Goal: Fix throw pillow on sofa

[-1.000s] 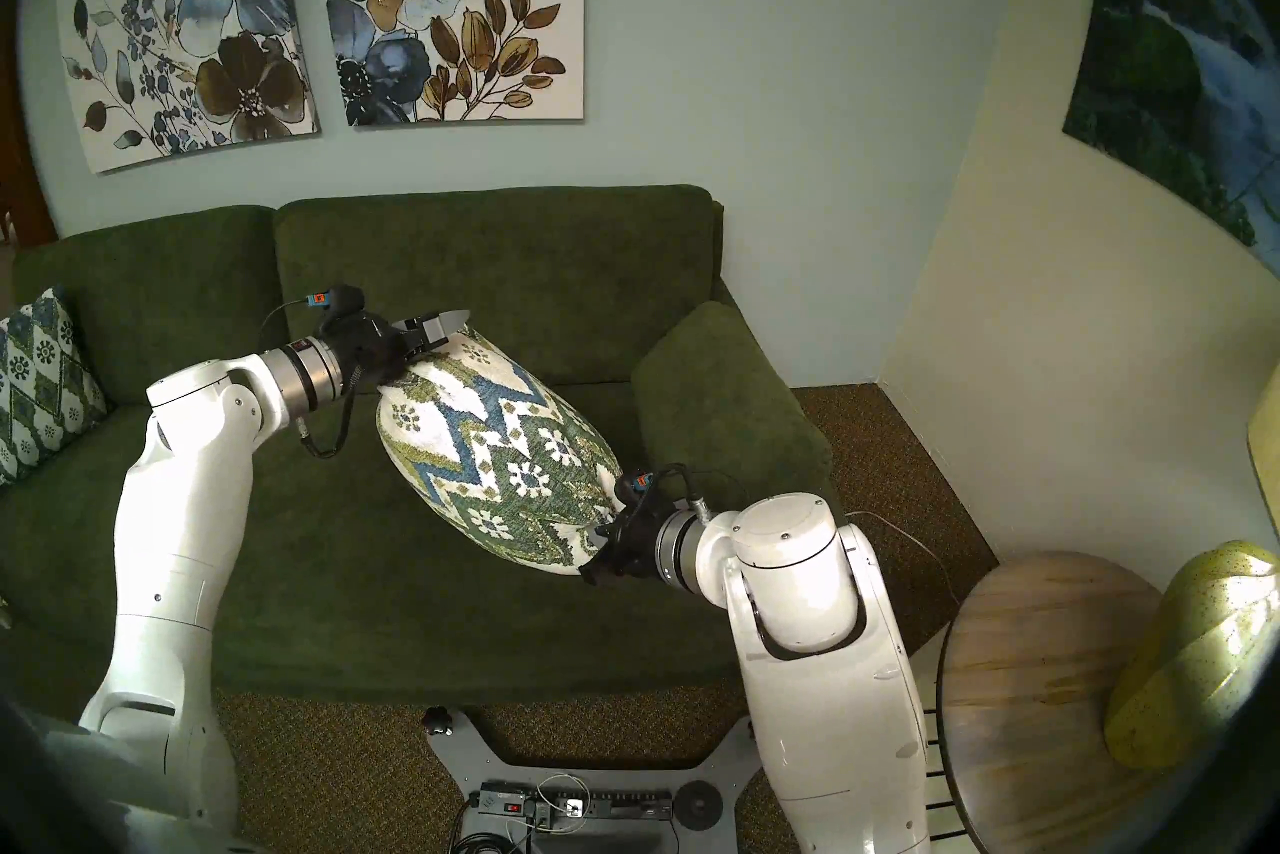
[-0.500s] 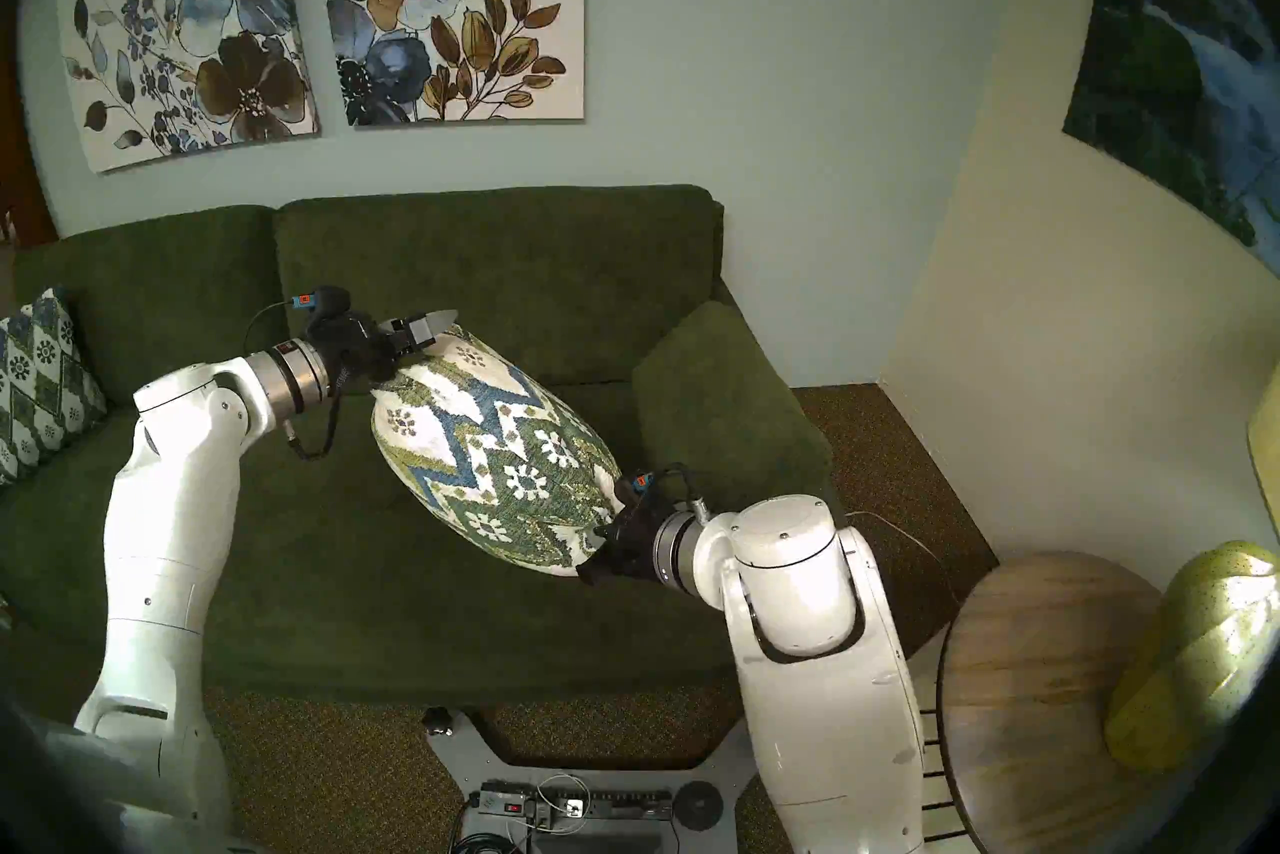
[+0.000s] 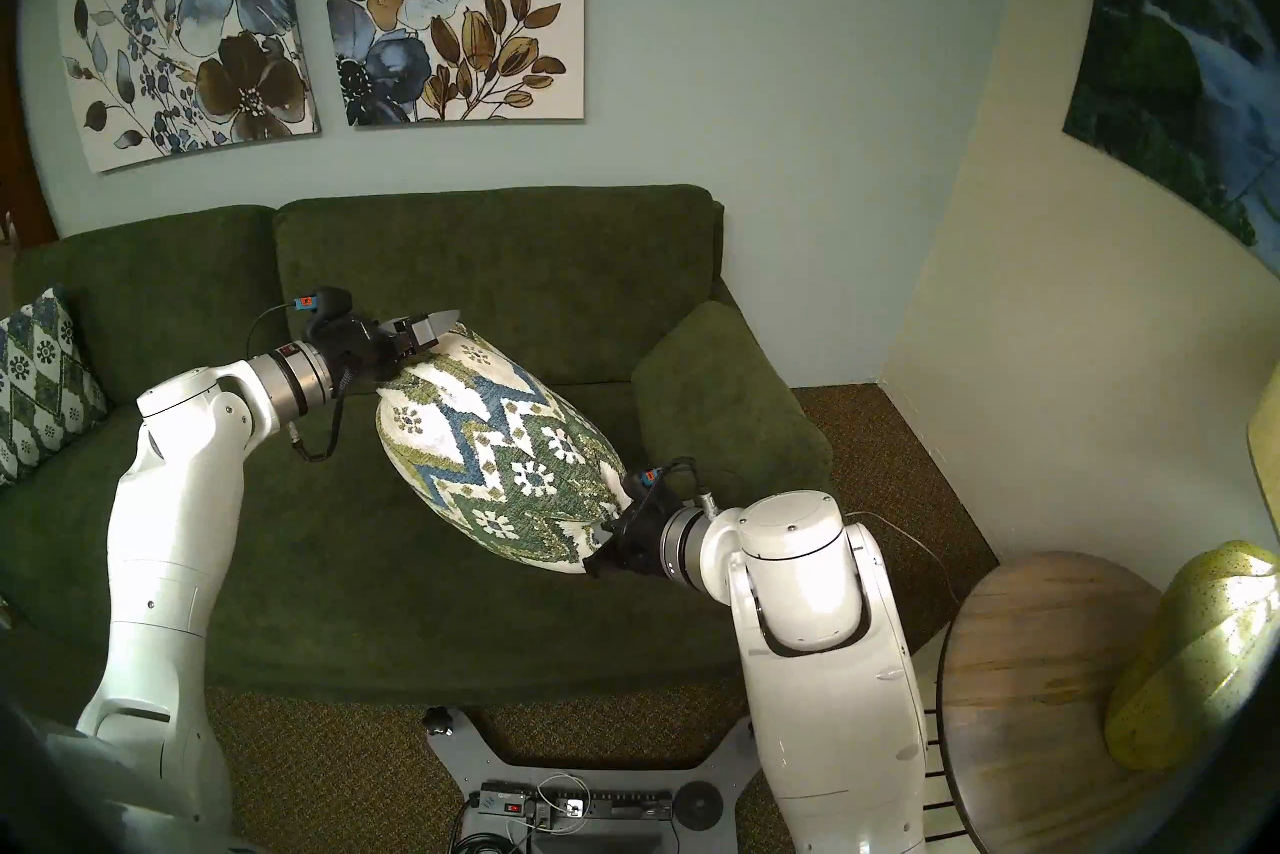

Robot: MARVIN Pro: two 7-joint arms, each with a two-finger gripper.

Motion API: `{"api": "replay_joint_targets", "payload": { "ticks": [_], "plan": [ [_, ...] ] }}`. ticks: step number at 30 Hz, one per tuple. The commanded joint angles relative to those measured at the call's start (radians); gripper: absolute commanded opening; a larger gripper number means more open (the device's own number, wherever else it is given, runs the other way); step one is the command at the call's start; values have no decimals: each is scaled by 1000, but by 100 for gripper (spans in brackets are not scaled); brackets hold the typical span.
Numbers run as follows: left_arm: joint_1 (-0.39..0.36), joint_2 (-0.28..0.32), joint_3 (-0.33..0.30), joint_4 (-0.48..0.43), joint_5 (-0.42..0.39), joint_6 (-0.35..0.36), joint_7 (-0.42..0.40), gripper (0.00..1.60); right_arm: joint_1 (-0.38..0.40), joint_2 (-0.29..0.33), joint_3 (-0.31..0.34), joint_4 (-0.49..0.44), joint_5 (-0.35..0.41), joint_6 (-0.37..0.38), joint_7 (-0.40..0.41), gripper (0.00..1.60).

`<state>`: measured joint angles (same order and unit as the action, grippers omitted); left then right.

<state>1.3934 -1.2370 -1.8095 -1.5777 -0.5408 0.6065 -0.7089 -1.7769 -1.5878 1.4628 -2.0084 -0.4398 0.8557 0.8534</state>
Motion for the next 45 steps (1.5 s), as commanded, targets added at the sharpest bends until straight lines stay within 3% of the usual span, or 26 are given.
{"api": "replay_joint_targets", "payload": {
  "ticks": [1,4,12,24,31,34,39,45],
  "plan": [
    [2,-21,-15,-5,-4,-69,-7,160,49,-6,17,25,34,72,-38,0],
    [9,-27,-23,-14,-12,-79,-11,160,63,-9,23,25,70,104,-78,0],
    [14,-40,-30,-20,-19,-83,-14,160,85,-21,80,49,184,104,-195,0],
    [15,-44,-56,-39,-39,-67,-22,160,80,-20,88,56,287,104,-308,0],
    [40,-19,-113,-76,-54,-129,-79,160,81,-20,91,62,308,104,-329,0],
    [59,19,-144,-96,-58,-127,-114,160,80,-20,93,61,314,104,-334,0],
    [164,92,-207,-120,-42,-150,-212,160,75,-21,97,54,326,104,-347,0],
    [226,116,-206,-70,-1,-212,-287,160,71,-20,96,45,344,104,-368,0]
  ]
}}
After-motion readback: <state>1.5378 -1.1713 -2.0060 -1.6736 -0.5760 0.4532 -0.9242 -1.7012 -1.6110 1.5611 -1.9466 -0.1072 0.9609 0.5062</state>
